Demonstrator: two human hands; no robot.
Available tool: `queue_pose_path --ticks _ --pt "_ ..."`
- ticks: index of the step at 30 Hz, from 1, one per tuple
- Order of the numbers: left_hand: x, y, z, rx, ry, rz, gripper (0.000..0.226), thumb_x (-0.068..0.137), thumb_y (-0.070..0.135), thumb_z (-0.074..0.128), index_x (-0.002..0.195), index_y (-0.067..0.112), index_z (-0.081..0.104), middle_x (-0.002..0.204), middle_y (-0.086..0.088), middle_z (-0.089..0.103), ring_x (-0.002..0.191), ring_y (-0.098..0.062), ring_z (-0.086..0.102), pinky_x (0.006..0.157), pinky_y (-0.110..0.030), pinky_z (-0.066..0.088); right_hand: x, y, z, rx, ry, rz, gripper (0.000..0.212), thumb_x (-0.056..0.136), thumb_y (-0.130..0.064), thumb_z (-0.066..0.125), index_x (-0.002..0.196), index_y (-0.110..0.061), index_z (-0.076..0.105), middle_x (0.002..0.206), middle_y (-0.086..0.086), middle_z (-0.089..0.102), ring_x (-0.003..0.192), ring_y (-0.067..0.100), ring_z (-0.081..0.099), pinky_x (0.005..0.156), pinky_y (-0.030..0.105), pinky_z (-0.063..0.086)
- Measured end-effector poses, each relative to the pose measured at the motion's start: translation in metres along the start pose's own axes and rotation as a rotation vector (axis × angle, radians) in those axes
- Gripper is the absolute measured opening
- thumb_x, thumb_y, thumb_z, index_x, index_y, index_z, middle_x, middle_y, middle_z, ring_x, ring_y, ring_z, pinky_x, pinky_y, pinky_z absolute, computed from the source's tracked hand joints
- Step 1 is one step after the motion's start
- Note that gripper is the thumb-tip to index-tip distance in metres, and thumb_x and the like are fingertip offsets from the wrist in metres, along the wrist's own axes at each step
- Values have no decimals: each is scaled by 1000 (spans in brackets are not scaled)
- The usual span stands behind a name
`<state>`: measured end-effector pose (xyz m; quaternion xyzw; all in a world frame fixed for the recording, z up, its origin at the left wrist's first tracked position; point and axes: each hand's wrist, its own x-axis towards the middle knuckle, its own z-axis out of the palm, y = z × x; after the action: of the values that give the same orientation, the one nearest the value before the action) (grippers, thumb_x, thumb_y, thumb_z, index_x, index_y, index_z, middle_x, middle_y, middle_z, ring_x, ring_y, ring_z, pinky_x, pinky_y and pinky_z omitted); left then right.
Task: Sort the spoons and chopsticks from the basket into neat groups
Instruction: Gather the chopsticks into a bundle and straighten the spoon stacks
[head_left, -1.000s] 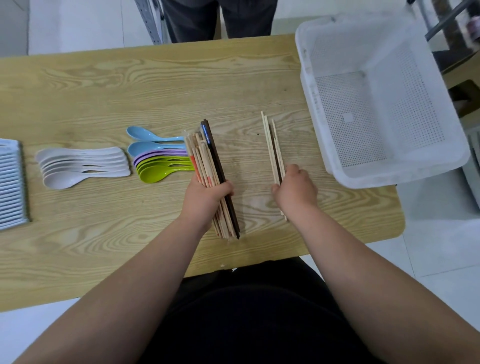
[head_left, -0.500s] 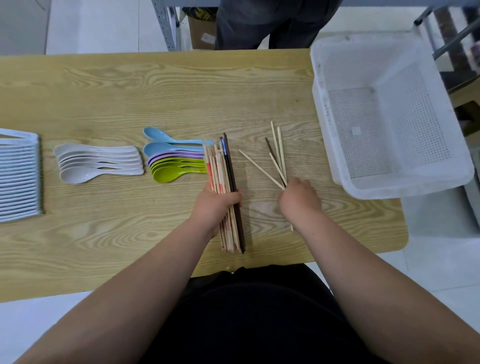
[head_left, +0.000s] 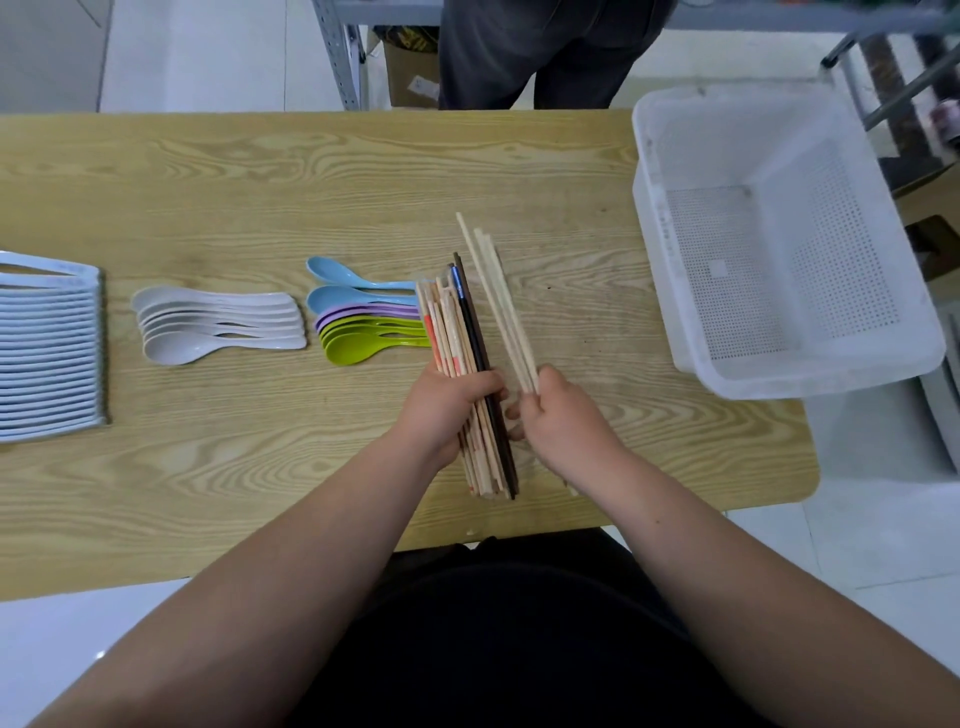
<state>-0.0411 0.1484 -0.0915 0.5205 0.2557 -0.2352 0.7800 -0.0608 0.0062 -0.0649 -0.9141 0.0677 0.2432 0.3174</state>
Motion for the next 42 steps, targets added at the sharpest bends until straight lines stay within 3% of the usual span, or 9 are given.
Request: queue_pose_path --ticks 4,7,11,15,22,27,34,37,42 --pt "-5 8 -3 -53 -57 71 24 86 -11 66 106 3 67 93 -13 72 84 -24 71 79 -38 61 -7 -22 4 -80 15 -76 11 101 -19 42 92 -14 38 68 0 44 57 15 42 48 34 23" --pt "-12 14 -7 -91 -113 104 32 77 0 77 107 1 65 89 -6 73 84 -19 70 79 -34 60 -7 -29 4 -149 -47 -66 12 101 -21 40 105 -12 46 71 -2 47 63 17 50 49 32 27" --pt "-19 17 -12 -58 -103 106 32 74 -1 83 100 6 65 82 -5 72 79 -19 70 71 -33 58 -11 -38 8 -241 -106 -112 47 101 -20 40 146 -6 38 73 -3 50 58 10 46 47 25 29" --pt "-21 23 -18 87 -31 136 22 72 1 78 79 16 65 69 0 67 68 -17 67 63 -31 55 -19 -40 13 -255 -147 -153 33 103 -28 38 124 -5 49 73 0 53 64 17 55 51 32 37" --pt "-24 23 3 102 -66 177 24 64 -4 72 79 12 62 71 -6 62 67 -21 61 63 -34 51 -22 -10 -9 54 -275 -94 27 77 -53 47 95 -37 59 84 -11 67 75 3 61 64 26 46" --pt "-14 36 25 -40 100 174 21 76 -4 70 90 7 59 73 -16 57 64 -24 60 65 -34 50 -23 8 -37 274 -379 -37 38 72 -65 61 106 -48 67 101 -25 71 91 -7 66 81 25 51" --pt "-1 36 56 -309 175 205 17 91 0 65 105 6 57 81 -10 61 71 -19 65 72 -35 54 -14 14 -25 1258 -186 525 50 97 -56 50 113 -13 69 105 15 75 99 33 72 86 48 57" --pt "-6 27 68 -300 134 221 22 86 3 70 104 7 59 81 -9 62 74 -19 65 76 -37 52 -4 14 -27 1318 0 589 40 99 -46 54 105 -8 65 95 20 73 86 34 71 70 44 61" --pt "-9 24 79 -98 81 338 28 69 4 71 93 18 68 78 -1 67 76 -21 65 79 -38 52 -1 25 -27 1115 -124 487 46 102 -46 44 106 -9 71 93 16 77 85 29 75 72 38 59"
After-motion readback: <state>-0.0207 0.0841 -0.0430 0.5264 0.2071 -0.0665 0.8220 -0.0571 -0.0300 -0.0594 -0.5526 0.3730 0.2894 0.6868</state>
